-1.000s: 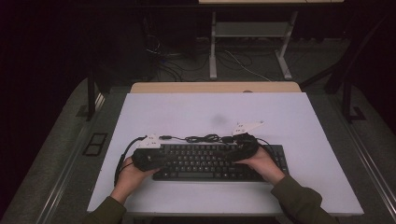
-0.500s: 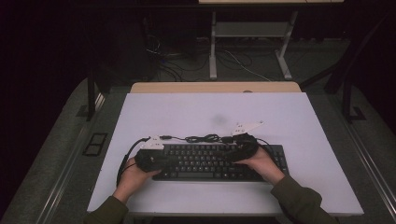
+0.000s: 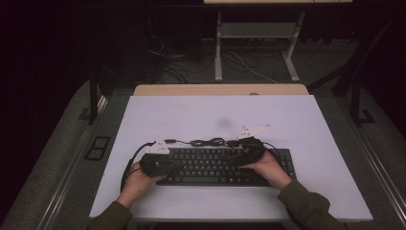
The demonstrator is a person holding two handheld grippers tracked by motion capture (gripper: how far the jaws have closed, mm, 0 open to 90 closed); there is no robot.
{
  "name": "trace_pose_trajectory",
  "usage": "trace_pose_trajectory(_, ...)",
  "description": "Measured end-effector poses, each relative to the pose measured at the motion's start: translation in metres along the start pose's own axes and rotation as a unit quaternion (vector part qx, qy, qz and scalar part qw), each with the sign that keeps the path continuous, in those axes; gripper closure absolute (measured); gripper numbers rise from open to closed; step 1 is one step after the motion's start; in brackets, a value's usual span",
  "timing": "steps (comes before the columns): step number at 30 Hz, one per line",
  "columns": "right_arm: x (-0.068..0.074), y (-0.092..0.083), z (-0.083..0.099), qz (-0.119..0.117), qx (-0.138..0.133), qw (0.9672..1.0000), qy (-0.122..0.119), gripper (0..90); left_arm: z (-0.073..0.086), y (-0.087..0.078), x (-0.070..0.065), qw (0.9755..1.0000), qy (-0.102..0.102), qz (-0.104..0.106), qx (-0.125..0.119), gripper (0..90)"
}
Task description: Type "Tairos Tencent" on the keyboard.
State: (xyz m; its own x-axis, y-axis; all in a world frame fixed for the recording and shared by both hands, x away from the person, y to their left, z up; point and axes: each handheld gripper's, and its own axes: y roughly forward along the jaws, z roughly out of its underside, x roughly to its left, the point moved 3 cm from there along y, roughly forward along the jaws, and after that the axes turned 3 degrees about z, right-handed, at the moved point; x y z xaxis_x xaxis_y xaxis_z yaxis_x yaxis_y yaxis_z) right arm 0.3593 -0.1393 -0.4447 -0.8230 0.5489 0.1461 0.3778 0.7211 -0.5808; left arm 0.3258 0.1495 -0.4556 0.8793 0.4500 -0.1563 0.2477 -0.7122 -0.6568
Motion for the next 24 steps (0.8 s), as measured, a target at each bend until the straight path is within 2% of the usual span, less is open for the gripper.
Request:
trace_pose_trajectory(16, -0.0003, -0.0002, -0.0003, 0.001, -0.002, 1.0000, -0.001, 28.8, -0.0048, -0.0054, -0.0026, 0.9998, 0.000, -0.003, -0.018, 88.9)
trace_pose_trajectory(24, -0.0004, -0.0004, -0.0003, 0.001, -0.003, 1.0000, 0.000, 28.7, -0.0065, -0.0089, -0.0041, 0.9993, -0.013, -0.003, -0.034, 81.6)
